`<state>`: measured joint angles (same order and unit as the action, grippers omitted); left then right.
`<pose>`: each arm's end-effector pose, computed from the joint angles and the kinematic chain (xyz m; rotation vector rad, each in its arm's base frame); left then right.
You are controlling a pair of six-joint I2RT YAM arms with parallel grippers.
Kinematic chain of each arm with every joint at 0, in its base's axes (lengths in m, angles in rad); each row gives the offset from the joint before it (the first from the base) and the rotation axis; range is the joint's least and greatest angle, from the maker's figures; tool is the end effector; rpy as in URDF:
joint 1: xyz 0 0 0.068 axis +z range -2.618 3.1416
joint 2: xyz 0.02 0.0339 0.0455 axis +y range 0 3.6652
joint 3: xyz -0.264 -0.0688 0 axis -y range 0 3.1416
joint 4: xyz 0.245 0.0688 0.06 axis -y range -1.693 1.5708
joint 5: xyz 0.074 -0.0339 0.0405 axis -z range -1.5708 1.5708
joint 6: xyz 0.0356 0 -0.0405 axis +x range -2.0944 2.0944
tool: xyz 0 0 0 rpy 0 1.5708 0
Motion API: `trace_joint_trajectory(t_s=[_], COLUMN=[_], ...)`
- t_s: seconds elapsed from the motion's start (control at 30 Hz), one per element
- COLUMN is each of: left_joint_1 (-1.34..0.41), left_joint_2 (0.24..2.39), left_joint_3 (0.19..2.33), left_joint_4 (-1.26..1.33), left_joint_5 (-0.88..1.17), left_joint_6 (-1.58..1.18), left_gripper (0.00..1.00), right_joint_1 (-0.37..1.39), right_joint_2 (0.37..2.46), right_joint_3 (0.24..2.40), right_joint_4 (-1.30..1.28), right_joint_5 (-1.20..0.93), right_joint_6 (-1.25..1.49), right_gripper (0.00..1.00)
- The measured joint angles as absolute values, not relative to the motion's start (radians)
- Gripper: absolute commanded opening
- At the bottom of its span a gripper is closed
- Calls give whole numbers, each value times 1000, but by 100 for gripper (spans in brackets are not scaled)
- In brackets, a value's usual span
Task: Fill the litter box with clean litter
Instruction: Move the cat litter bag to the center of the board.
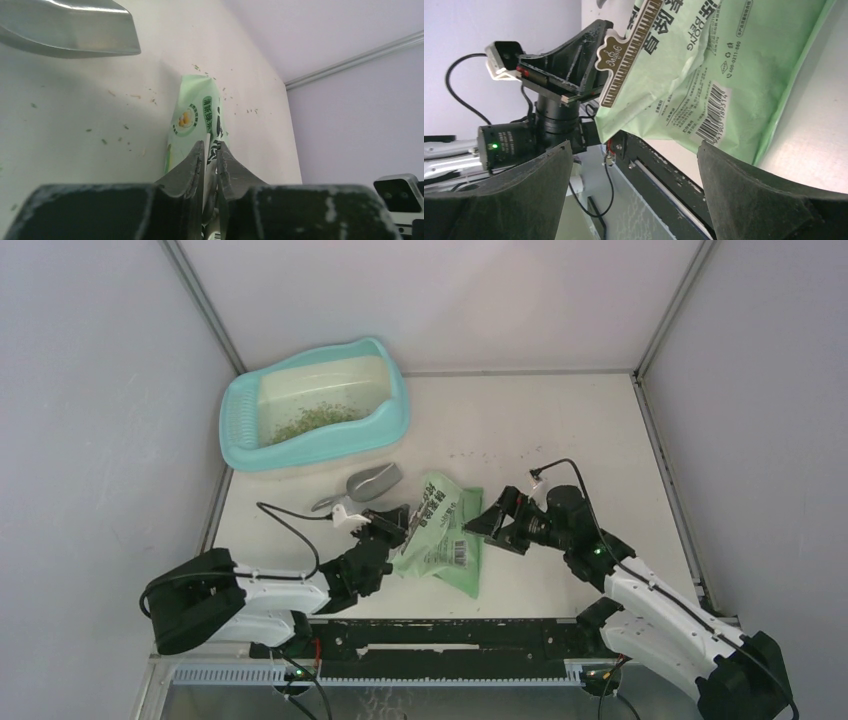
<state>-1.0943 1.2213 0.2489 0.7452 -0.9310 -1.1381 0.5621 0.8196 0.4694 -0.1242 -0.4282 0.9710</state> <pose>0.1217 -0.1735 0.1715 -0.6945 1.6339 -0.8142 0.1488 0.1112 0.2302 0.1666 2.2952 1.3235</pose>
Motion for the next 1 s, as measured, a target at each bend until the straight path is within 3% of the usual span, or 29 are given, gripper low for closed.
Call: trace_joint_trajectory(t_s=[0.1,0.17,0.37,0.67,0.9,1.0], left_joint_1=[-1077,-1076,-1066,-989,-972,-972], left_joint_2=[1257,1259,1259,1192,871,730], left_joint_3=[252,253,266,166,141,141], left_joint_4=[805,805,787,759,456,326], left_joint_5=[-868,-839,-807,-786,-830,-846], left_joint_6=[-1107,-1092,-1089,-1122,-1184,-1190], left_gripper=[35,40,41,42,41,41], right_joint_1=[554,553,606,898,1007,1013], right_joint_2=[822,836,926,1106,1328,1397], right_joint_3=[470,470,470,516,684,711], right_joint_4=[-152,-178,-234,-212,-213,-215], right_joint_5=[-427,-424,-403,-292,-167,-149], right_joint_6=[944,920,857,904,911,912], right_gripper=[99,96,92,92,88,92])
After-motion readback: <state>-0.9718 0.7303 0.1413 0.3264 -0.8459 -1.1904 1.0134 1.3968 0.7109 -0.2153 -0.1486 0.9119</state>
